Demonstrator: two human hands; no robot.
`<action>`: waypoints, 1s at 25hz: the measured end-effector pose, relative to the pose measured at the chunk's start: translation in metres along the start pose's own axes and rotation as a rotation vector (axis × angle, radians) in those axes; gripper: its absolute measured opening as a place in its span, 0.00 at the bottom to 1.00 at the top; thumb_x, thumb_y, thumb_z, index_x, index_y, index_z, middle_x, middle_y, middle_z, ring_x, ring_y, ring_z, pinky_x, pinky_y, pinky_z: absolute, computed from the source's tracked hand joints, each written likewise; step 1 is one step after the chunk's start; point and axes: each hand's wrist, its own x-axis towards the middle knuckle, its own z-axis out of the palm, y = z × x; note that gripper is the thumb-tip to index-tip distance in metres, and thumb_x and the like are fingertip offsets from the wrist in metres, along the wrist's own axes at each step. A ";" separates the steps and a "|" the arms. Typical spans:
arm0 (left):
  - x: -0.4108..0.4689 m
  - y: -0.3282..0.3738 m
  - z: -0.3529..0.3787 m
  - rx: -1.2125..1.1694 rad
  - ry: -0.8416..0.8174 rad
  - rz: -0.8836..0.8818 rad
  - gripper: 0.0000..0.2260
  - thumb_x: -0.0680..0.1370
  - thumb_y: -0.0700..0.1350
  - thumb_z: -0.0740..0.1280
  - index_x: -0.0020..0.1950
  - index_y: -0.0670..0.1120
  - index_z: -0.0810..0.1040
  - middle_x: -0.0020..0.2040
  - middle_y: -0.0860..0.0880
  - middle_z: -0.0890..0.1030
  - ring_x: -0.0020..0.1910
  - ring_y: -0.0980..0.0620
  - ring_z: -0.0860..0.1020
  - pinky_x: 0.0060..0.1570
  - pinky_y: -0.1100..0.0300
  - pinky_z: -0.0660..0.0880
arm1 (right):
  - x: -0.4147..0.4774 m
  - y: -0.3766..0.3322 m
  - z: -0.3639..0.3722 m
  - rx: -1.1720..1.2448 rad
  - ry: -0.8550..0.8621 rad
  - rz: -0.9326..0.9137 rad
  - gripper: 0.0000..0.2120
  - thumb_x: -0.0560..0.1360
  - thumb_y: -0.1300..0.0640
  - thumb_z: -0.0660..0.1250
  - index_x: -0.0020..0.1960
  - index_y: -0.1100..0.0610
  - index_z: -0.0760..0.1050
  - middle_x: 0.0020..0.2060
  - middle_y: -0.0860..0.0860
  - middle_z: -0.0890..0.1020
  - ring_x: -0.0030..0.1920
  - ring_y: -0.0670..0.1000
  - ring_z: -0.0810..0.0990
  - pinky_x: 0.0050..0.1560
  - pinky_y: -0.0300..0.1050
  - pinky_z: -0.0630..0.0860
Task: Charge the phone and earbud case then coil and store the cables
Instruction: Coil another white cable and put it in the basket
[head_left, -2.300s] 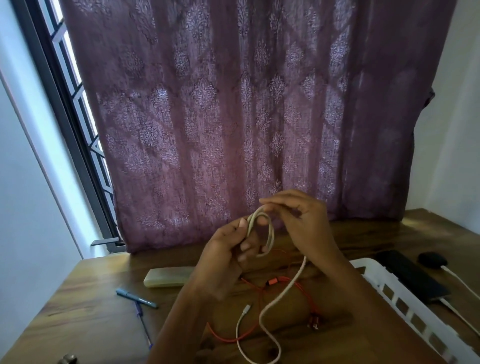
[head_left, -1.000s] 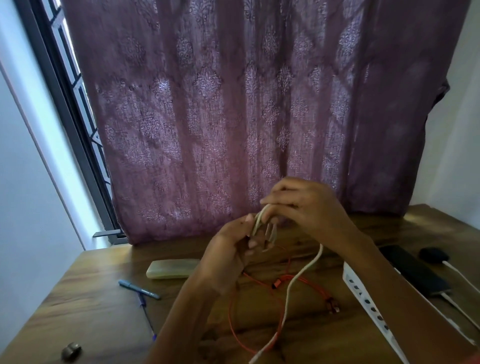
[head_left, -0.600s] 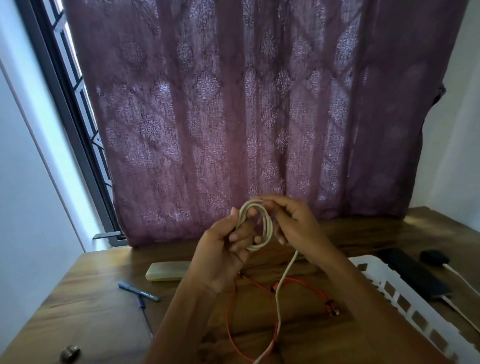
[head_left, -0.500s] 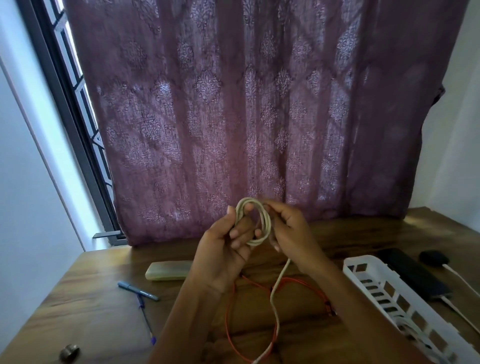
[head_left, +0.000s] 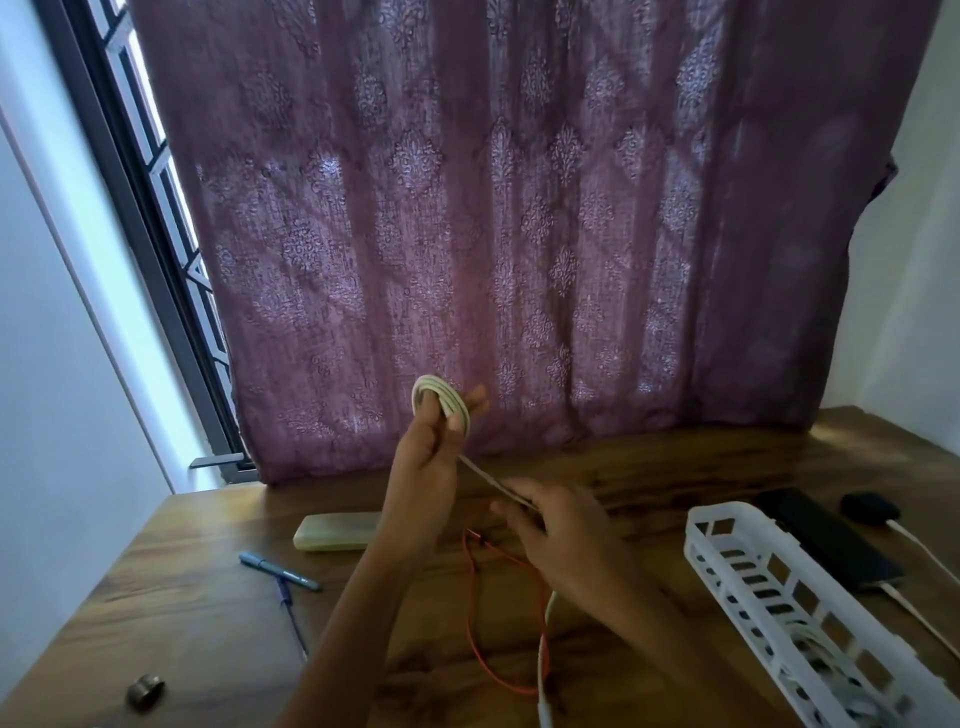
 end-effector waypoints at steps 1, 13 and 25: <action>-0.003 -0.006 0.000 0.065 -0.022 -0.009 0.13 0.81 0.38 0.55 0.63 0.39 0.71 0.58 0.47 0.80 0.58 0.57 0.78 0.59 0.64 0.73 | 0.000 -0.003 -0.002 -0.105 0.098 -0.065 0.11 0.75 0.50 0.62 0.53 0.50 0.80 0.41 0.47 0.82 0.41 0.48 0.80 0.41 0.43 0.75; -0.012 0.013 0.015 -0.056 -0.404 -0.240 0.16 0.75 0.55 0.55 0.35 0.48 0.74 0.26 0.56 0.68 0.26 0.60 0.64 0.31 0.67 0.63 | 0.035 -0.002 -0.064 0.249 0.161 -0.435 0.06 0.66 0.61 0.74 0.43 0.59 0.83 0.39 0.51 0.81 0.39 0.45 0.80 0.41 0.38 0.77; -0.007 0.011 0.015 -0.732 -0.281 -0.480 0.18 0.78 0.51 0.57 0.35 0.43 0.79 0.20 0.56 0.60 0.16 0.61 0.57 0.29 0.67 0.70 | 0.048 0.012 -0.044 0.798 0.040 -0.003 0.03 0.71 0.59 0.68 0.41 0.55 0.80 0.33 0.48 0.83 0.33 0.45 0.79 0.33 0.35 0.75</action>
